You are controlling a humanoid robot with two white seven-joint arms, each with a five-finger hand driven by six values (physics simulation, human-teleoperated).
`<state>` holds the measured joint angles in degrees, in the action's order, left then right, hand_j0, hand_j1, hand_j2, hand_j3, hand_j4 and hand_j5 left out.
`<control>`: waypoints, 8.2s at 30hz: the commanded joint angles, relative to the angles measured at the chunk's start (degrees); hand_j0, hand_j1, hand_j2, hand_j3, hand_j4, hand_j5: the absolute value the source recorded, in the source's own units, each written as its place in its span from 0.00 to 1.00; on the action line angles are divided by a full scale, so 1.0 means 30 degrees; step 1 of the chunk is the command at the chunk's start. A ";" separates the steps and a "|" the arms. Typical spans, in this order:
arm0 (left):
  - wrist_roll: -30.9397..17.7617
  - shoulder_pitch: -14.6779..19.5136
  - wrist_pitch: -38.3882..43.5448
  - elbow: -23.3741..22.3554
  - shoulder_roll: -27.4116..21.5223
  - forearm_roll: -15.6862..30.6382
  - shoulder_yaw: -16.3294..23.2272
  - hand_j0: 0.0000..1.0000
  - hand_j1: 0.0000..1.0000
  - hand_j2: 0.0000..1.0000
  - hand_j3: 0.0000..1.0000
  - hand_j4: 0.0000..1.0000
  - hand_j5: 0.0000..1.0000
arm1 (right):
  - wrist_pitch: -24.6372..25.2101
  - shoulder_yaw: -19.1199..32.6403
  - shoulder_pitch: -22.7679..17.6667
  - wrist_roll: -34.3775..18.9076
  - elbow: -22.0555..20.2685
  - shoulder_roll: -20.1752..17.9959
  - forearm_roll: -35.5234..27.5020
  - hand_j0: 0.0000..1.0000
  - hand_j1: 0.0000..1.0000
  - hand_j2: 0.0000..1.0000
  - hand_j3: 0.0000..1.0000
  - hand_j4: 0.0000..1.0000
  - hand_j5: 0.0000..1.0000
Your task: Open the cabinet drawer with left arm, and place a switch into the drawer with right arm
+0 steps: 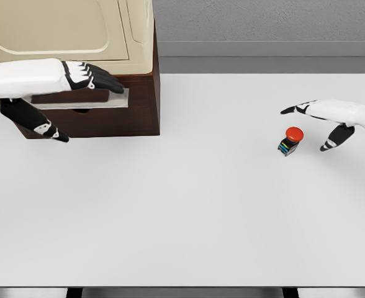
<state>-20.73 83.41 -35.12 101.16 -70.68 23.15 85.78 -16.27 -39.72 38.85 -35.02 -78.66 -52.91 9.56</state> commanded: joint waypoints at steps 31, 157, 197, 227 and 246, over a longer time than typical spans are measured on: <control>-0.4756 0.0879 0.5788 0.0000 -0.0199 0.4384 -0.0029 1.00 1.00 1.00 1.00 1.00 1.00 | -0.0614 -0.1466 0.0879 0.0006 0.0818 0.1261 -0.0052 0.96 0.96 0.96 0.96 0.96 0.96; -0.4756 -0.5918 0.9450 -0.1875 0.0270 0.5292 -0.4071 1.00 1.00 1.00 1.00 1.00 1.00 | -0.3807 -0.2550 0.4424 0.0006 0.0232 0.3839 -0.0315 0.44 0.44 0.44 0.44 0.44 0.44; -0.4756 -0.6240 0.9450 -0.0088 -0.1488 0.5410 -0.3866 1.00 1.00 1.00 1.00 1.00 1.00 | -0.3631 -0.3751 0.6240 0.0006 0.0935 0.6505 -0.1019 0.43 0.43 0.43 0.43 0.43 0.43; -0.4756 -0.6416 0.9450 -0.0030 -0.2074 0.6640 -0.3837 1.00 1.00 1.00 1.00 1.00 1.00 | -0.3631 -0.3751 0.6914 0.0006 0.1726 0.7179 -0.1019 0.43 0.43 0.43 0.43 0.43 0.43; -0.4756 -0.6767 0.9450 0.0000 -0.2103 0.7197 -0.3749 1.00 1.00 1.00 1.00 1.00 1.00 | -0.3660 -0.3692 0.7090 0.0006 0.1668 0.7150 -0.1019 0.43 0.43 0.43 0.43 0.43 0.43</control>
<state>-34.78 63.10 -6.81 101.16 -76.99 44.78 74.43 -27.39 -50.88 60.12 -35.03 -73.62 -31.43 6.83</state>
